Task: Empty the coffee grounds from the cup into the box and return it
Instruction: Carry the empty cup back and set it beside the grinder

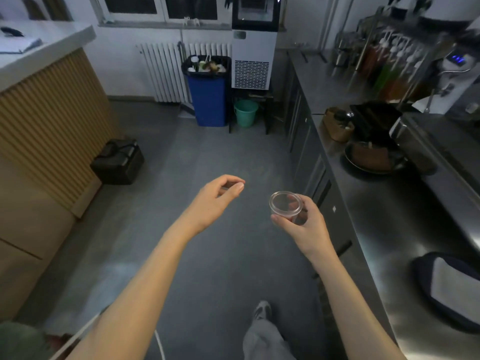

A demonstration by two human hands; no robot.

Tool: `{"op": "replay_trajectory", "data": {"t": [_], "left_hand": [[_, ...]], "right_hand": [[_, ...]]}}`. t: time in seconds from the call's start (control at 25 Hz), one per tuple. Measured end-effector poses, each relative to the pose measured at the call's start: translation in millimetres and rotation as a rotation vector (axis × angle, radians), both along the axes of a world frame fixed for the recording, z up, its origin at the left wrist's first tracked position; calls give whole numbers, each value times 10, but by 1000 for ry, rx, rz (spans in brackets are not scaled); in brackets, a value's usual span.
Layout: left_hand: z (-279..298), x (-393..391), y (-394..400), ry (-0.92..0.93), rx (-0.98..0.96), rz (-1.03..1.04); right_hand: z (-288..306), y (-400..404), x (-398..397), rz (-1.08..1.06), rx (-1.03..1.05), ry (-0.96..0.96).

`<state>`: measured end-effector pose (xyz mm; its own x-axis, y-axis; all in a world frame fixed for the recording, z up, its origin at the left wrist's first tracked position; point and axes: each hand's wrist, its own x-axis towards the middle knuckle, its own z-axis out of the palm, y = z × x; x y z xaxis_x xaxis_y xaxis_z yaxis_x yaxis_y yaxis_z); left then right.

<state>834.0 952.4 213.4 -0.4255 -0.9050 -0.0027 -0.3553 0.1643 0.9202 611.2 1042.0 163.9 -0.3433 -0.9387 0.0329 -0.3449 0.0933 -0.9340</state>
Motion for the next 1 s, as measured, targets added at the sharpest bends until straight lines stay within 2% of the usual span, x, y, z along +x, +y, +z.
{"op": "replay_trajectory", "data": {"t": [0.36,0.6,1.0], "left_hand": [[167,-572,-1438,-42,-4,102],[99,-1070,-2167,-35,24,120],[-271,-1663,-3504,117,145,118]], "right_hand": [[-77,-1658,-498,50,-60,-65],[-13,-2470,-950,63,-76,-53],[-69,-3651,-1587,-53,-18,-73]]}}
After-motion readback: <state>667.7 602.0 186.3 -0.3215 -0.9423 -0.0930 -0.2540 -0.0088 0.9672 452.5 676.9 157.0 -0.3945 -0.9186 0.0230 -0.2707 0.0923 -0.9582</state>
